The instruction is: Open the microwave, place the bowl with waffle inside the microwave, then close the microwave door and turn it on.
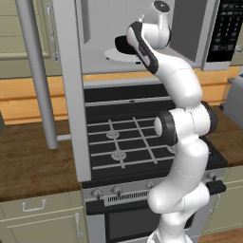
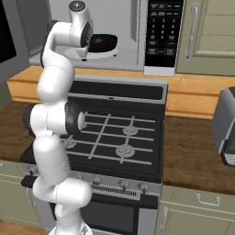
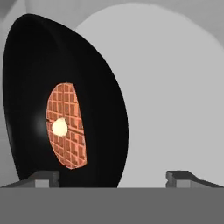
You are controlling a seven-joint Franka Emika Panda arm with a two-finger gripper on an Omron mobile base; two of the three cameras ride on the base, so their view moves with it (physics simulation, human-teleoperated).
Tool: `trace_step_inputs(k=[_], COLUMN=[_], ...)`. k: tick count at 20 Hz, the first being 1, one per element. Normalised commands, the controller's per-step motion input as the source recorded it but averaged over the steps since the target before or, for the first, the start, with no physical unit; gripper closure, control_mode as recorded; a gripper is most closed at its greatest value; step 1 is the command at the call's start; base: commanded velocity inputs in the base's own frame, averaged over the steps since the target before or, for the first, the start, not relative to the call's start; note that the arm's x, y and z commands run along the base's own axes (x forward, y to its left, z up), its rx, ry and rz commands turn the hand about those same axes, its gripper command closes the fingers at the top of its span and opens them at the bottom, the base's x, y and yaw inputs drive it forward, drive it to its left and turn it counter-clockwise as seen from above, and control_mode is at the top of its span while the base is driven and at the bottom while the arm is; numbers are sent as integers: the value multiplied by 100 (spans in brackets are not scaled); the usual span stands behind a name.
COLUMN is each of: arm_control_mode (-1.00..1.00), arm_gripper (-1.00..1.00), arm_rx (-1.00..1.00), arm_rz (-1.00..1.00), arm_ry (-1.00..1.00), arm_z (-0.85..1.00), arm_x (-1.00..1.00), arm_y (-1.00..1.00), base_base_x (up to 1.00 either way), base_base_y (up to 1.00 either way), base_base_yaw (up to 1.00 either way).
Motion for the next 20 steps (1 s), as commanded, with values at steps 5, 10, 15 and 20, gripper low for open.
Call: trace_step_inputs(k=[5,10,15,20], arm_control_mode=[-100,-100,-100,-100], arm_gripper=[-100,-100,-100,-100], arm_rx=[0,0,0,0], arm_rz=[0,0,0,0], arm_ry=[-15,-26,-22,-27], arm_z=[0,8,7,9], arm_x=[-49,-80,-91,-89], arm_y=[0,0,-10,-27], base_base_x=[0,0,0,0], base_base_y=[0,0,0,0], base_base_yaw=[0,0,0,0])
